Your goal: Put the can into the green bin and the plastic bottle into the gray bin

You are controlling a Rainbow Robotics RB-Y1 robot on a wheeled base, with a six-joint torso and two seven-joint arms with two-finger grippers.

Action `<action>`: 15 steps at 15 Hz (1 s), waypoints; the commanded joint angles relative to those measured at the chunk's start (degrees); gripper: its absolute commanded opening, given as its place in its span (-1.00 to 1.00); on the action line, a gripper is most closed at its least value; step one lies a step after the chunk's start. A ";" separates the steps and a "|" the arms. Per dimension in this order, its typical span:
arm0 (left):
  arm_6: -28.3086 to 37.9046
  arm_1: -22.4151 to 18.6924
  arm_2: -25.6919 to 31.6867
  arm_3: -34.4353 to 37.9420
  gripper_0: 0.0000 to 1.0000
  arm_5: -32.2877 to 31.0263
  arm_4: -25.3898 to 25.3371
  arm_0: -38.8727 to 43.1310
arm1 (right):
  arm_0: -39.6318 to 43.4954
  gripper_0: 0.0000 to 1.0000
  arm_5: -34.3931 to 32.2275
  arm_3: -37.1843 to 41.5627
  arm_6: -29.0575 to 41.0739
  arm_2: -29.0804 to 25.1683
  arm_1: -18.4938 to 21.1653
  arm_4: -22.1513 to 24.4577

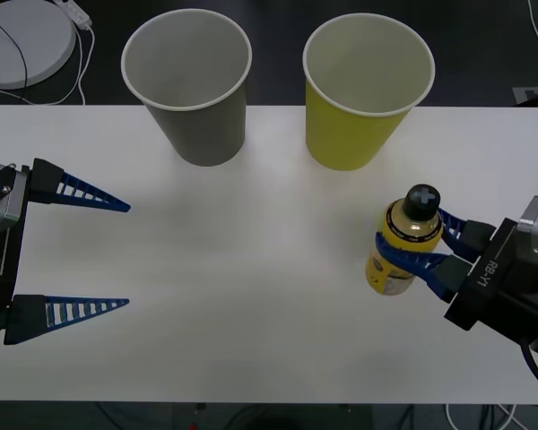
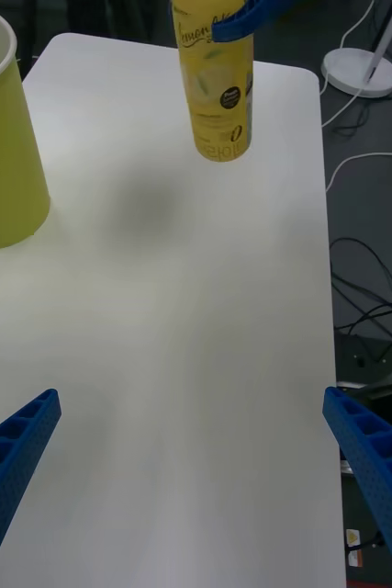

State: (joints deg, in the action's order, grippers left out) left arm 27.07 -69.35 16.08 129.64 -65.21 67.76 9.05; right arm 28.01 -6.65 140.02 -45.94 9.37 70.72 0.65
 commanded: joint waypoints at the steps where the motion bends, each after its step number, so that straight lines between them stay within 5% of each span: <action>1: 0.00 0.00 0.00 0.00 1.00 0.00 0.00 0.00 | -0.41 -1.00 7.62 5.09 1.38 -1.72 0.73 -1.18; 4: 0.00 0.00 0.00 0.00 1.00 0.00 0.00 0.00 | -2.44 -1.00 15.27 9.22 2.79 -2.25 0.82 -2.14; 10: 0.00 0.00 0.00 0.00 1.00 0.00 0.00 0.00 | -10.61 -1.00 32.40 9.98 3.14 -2.34 0.91 -11.81; 15: 0.00 0.00 0.00 0.00 1.00 0.00 0.00 0.00 | -22.21 -1.00 45.15 9.98 2.96 -2.34 -0.67 -25.00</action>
State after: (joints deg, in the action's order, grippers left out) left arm 27.07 -69.35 16.08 129.64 -65.21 67.76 9.05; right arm 7.58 36.85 150.01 -42.89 7.03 70.33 -22.33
